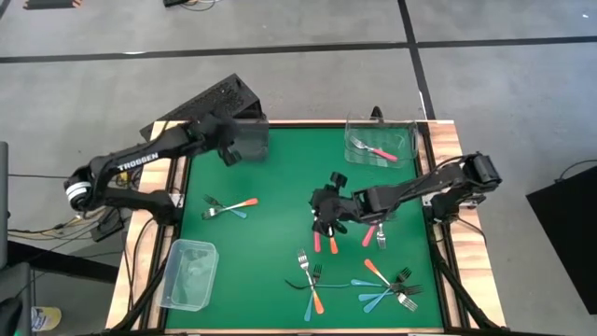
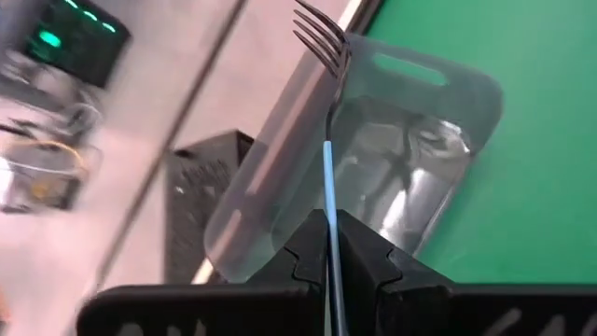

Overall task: Sort silverware by color (type)
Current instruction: Put the blue fork into the black bin, then put the orange fork into the white bin

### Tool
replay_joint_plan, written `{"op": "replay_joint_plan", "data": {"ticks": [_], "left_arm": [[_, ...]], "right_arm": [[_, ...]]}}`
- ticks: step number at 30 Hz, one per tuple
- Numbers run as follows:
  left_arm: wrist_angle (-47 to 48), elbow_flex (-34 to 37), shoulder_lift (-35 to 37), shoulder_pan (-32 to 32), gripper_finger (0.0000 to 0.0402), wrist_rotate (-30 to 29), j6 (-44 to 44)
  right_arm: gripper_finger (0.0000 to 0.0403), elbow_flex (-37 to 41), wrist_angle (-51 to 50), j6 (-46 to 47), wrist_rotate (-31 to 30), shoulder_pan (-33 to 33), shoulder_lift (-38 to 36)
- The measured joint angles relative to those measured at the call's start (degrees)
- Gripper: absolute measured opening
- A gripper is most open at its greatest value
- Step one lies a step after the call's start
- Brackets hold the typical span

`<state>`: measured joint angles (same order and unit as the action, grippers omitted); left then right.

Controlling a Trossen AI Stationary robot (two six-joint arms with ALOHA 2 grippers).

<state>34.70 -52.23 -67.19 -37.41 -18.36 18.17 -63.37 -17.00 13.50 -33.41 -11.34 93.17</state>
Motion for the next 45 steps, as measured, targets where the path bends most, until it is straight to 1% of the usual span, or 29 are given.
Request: {"op": "replay_joint_plan", "data": {"ticks": [2,3,5,6,8,10,16,18,22,24,26,28,30,31,33,35,38,43,44,45], "left_arm": [[-0.2,0.0,-1.2,-2.6,0.0,5.2,0.5],[0.0,0.0,-2.0,-3.9,0.0,8.1,0.5],[0.3,0.1,-3.9,-5.9,0.0,11.3,0.6],[0.0,0.0,-5.0,-6.6,0.0,11.7,0.7],[-0.6,0.0,-7.5,-8.0,0.0002,11.5,0.8],[-1.9,0.1,-9.9,-9.0,0.0007,10.2,0.1],[-5.6,0.0,-15.2,-10.1,0.0042,9.8,-0.7],[-6.0,0.0,-15.5,-10.0,0.0062,10.2,-1.2],[-6.8,0.0,-14.4,-9.4,0.0106,7.5,-4.2],[-6.7,0.0,-12.5,-9.2,0.0124,7.6,-5.7],[-6.6,0.0,-9.9,-8.3,0.0136,10.0,-8.2],[-6.8,0.0,-6.2,-6.5,0.0142,14.9,-9.8],[-8.5,0.0,-2.6,-3.7,0.0143,18.6,-11.0],[-9.4,0.0,-1.1,-1.8,0.0142,19.4,-11.5],[-11.5,0.0,1.2,2.5,0.0141,19.8,-12.4],[-14.1,0.0,2.6,7.5,0.014,19.9,-12.8],[-17.0,0.0,2.7,15.6,0.0139,19.1,-13.0],[-23.5,0.0,0.3,28.3,0.0138,13.3,-15.2],[-25.6,0.0,-0.4,30.6,0.0138,12.5,-15.7],[-27.4,0.0,-1.0,32.7,0.0138,11.4,-15.7]], "right_arm": [[0.0173,-0.1,-1.0,0.5,-0.9,-0.4,-0.1],[0.0172,-0.1,-2.2,1.1,-2.6,-0.7,-0.1],[0.0171,0.0,-5.5,1.8,-7.3,-1.5,-0.7],[0.0171,0.0,-6.9,2.2,-9.2,-1.9,-1.2],[0.017,-0.1,-9.1,4.0,-11.9,-2.4,-2.5],[0.017,-0.1,-12.4,6.4,-13.0,-2.7,-3.1],[0.017,-0.1,-24.1,14.6,-13.2,-3.3,-3.2],[0.017,-0.1,-27.9,17.7,-13.2,-3.3,-3.2],[0.017,-0.1,-35.4,24.0,-14.4,-4.0,-3.2],[0.017,-0.1,-39.4,27.3,-17.3,-4.6,-3.2],[0.017,-0.1,-44.7,32.1,-21.2,-5.6,-3.2],[0.017,0.0,-50.1,37.5,-23.2,-6.6,-3.9],[0.017,0.1,-54.1,42.4,-23.4,-7.3,-4.8],[0.017,0.8,-55.0,44.2,-23.3,-7.7,-5.8],[0.017,3.0,-53.4,45.7,-21.6,-8.3,-7.9],[0.017,5.9,-49.9,45.7,-18.0,-8.6,-10.5],[0.017,11.3,-41.6,44.7,-12.0,-8.6,-14.2],[0.017,19.1,-28.2,45.3,2.0,-8.5,-18.7],[0.017,20.3,-24.8,46.2,3.5,-8.5,-19.1],[0.017,21.4,-21.5,47.2,3.7,-8.5,-19.2]]}}
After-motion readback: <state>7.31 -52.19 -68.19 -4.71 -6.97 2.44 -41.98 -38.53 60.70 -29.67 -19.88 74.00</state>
